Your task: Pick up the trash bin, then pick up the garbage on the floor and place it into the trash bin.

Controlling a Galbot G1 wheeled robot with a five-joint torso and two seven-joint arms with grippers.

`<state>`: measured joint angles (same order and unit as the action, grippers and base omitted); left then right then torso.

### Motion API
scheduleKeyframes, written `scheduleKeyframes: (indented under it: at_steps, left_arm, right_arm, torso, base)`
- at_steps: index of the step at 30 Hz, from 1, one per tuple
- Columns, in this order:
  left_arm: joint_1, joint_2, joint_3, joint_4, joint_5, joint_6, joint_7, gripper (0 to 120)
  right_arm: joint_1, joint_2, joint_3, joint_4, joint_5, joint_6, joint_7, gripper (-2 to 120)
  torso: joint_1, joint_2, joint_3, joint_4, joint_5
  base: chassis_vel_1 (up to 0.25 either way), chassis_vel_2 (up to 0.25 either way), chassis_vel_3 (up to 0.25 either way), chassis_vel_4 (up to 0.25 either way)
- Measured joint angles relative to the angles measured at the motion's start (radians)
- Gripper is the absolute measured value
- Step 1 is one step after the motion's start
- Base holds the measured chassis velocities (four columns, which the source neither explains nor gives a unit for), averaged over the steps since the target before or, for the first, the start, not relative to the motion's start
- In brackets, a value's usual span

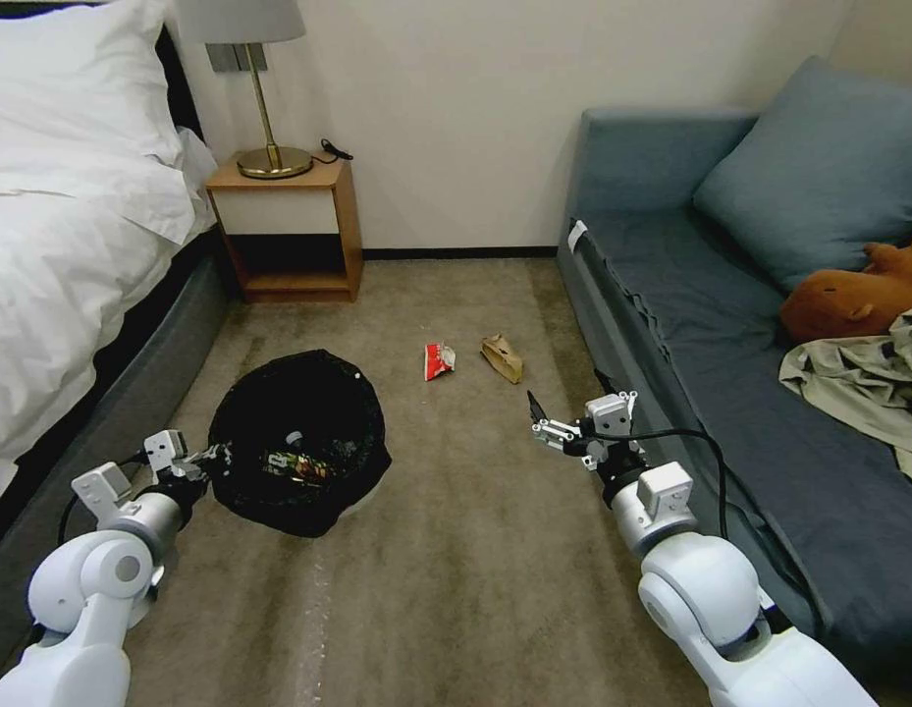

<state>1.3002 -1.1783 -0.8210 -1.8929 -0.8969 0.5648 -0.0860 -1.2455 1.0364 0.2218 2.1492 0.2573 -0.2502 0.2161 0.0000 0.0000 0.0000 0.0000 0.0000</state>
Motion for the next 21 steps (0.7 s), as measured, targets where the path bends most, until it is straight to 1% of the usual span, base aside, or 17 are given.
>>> scheduleKeyframes:
  at_steps: [5, 21]
  left_arm:
    - [0.000, -0.001, 0.000, 0.000, 0.000, -0.001, 0.000, 4]
    - [0.007, -0.008, -0.003, -0.010, 0.000, -0.003, -0.001, 4]
  right_arm:
    - [-0.002, -0.001, -0.003, 0.001, 0.000, 0.000, -0.002, 100]
    - [-0.025, -0.001, -0.002, 0.012, -0.006, 0.002, -0.009, 100]
  torso:
    - [0.000, 0.000, 0.000, 0.0000, 0.0000]
    - [0.000, 0.000, 0.000, 0.0000, 0.0000]
  base:
    - [0.000, 0.000, 0.000, 0.000]
    - [-0.069, 0.063, 0.061, -0.063]
